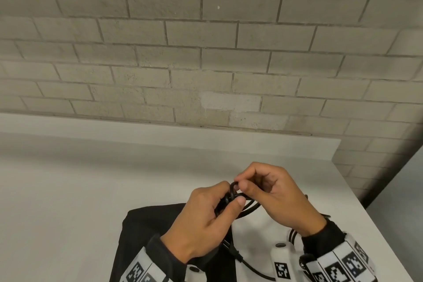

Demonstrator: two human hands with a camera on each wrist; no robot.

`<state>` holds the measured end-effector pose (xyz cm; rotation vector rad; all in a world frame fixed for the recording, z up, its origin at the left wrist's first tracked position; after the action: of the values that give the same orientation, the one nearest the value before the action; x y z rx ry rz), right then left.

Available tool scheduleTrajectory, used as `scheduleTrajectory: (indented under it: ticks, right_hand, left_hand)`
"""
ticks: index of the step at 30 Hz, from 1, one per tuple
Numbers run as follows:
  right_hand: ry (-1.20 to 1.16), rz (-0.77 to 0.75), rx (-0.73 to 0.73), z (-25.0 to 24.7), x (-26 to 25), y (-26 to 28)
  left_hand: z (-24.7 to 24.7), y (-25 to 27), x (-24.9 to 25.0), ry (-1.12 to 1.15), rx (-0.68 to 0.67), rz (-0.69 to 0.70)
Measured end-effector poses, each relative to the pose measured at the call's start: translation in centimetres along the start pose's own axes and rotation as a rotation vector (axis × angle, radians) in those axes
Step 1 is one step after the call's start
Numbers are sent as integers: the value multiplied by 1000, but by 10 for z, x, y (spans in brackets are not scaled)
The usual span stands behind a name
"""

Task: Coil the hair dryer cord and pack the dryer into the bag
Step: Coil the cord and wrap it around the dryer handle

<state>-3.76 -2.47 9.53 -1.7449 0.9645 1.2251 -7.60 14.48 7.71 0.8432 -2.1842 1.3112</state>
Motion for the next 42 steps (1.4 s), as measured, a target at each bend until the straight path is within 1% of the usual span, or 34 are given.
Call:
scheduleTrajectory:
  ticks: [3,6,12,16,18,22,25,27,28,29,30,32,33,34,35,36,38,40,42]
  right_hand:
    - [30,44,-77,-3,7,5]
    - [46,87,-62,-3,9,3]
    - [191,89,-78,-7,-3,1]
    - [312,131,-158,-7,-8,0]
    - [349,146,-205,-8,-9,0]
    - [331,160,-294,-9,-11,2]
    - [272,180,-284,-9,-7,4]
    - [277,136,-217,-8,-3,6]
    - [301,96,-138,-7,-1,7]
    - [340,57,-16,-5,2,10]
    - [367,12,138,-3,5,14]
    - [369,-124,436,5,10,24]
    - [381,-195,527,11,13,30]
    - [408,-259,580,19,16,34]
    - [432,-294,605,28,21,36]
    - [449,-290,615,36,27,37]
    - [489,-195,607,48,37,35]
    - [550,-63,579,56,44,31]
    - [576,10,561,60,44,30]
  left_hand:
    - [-4,0,-7,58,38,-20]
    - [-7,-2,-8,75,58,-30]
    - [-6,-4,-8,68,50,-41]
    - [-9,-3,-9,161,67,-89]
    - [-9,-2,-9,125,39,-62]
    - [-5,-3,-6,120,14,-41]
    - [-3,-4,-5,114,15,-40]
    - [-3,-5,-7,114,35,-53]
    - [-4,-6,-9,116,53,-62]
    - [-5,-6,-10,118,74,-70]
    - [-6,-7,-12,119,97,-80]
    - [-9,-8,-15,110,136,-99]
    - [-11,-8,-16,105,151,-107]
    - [-12,-7,-18,103,165,-112]
    - [-13,-7,-19,104,176,-115]
    - [-13,-7,-19,105,183,-116]
    - [-13,-7,-18,106,180,-113]
    - [-11,-7,-15,97,165,-105]
    - [-10,-7,-14,65,166,-98]
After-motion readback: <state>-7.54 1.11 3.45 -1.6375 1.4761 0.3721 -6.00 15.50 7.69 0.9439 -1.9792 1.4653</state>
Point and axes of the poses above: each hand's wrist, its own y-axis away from the middle knuckle, its own z-axis out of the palm, x = y × z, the point moved 2 cm from there along -y, towards the middle knuckle, and after that the axes turned 10 degrees about z, right-handed, at the moved point
